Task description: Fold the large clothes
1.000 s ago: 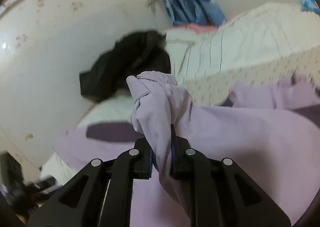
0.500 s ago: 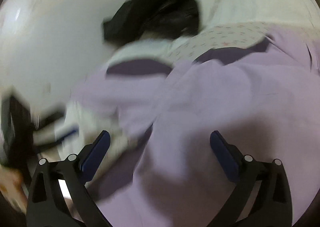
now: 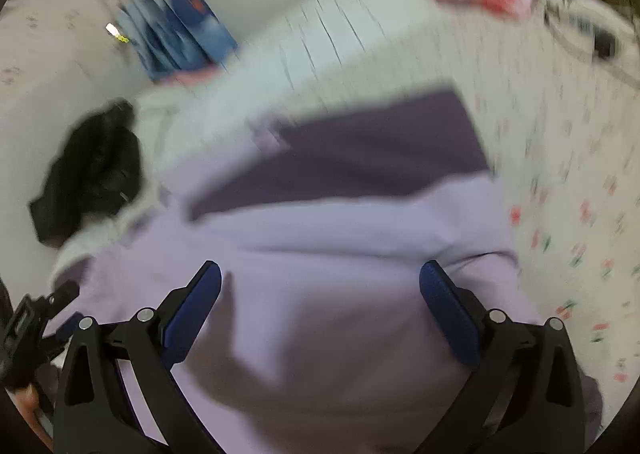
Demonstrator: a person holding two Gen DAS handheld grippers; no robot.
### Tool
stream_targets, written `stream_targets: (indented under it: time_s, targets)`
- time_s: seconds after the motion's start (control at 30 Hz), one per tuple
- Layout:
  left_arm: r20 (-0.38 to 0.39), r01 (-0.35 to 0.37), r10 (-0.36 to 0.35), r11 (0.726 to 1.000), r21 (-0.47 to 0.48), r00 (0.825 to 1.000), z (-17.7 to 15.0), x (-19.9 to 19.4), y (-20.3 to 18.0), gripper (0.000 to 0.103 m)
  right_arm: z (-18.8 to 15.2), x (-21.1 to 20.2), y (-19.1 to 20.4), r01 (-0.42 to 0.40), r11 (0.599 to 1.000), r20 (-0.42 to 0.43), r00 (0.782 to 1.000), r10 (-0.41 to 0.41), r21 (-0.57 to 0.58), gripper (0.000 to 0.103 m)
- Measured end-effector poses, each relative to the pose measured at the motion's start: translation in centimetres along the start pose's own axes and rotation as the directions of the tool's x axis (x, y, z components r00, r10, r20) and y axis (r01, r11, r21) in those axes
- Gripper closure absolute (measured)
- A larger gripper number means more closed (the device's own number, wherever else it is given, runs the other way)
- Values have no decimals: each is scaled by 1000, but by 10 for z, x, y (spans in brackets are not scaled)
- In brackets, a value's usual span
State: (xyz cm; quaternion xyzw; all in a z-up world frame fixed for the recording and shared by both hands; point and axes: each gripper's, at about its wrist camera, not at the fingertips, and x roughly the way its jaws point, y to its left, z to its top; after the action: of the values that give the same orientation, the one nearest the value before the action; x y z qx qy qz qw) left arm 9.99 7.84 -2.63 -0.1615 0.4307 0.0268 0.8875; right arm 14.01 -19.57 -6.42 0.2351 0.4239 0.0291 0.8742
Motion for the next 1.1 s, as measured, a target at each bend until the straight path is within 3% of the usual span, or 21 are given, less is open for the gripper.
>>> stream_targets:
  time_s: [0.07,0.17,0.27,0.37,0.47,0.53,0.6,0.7,0.73,0.9,0.97,1.03,1.1]
  targets:
    - [-119,-44,41,999,-20,992,-6,40,8,6,-7,9,1,33,999,-12,999,-33,-38,6]
    - [-114,-26,27,1000,7,993,-7,35,10,6,-9,4,14,42,997,-22,999,-44,-67,6]
    - [13,36,-36,998,-43,999,1,-25,34,6,-4,-16,3,-43,999,-15,999,44,21,6]
    - [185,59,-33,989,-134,982,9,-109,100,6,-4,-43,9,-157,984,-4,987,158,83,6]
    - [293,15,60,968,-249,954,25,-170,185,6,-20,-69,21,-246,967,-14,969,248,66,6]
    - [329,-24,149,935,-355,933,31,-197,237,6,-33,-74,32,-265,963,-37,963,267,51,6]
    - [350,-34,223,880,-473,910,32,-220,290,6,-45,-69,40,-280,958,-75,956,284,56,6]
    - [328,-63,306,810,-583,894,37,-236,345,6,-57,-53,53,-298,953,-135,943,303,59,6]
    - [321,-71,318,801,-594,892,38,-237,355,6,-59,-51,56,-296,953,-138,944,301,55,6]
    - [270,-123,356,777,-617,895,56,-219,380,6,-62,-46,61,-296,954,-139,944,300,46,6]
    - [256,-158,382,776,-610,888,66,-209,382,6,-60,-43,59,-293,955,-127,946,297,51,6]
    - [235,-187,392,780,-597,889,73,-199,385,6,-56,-50,58,-265,964,-80,961,266,20,6]
    - [200,-224,415,768,-600,888,78,-191,392,6,-46,-68,62,-185,980,27,982,188,-76,6]
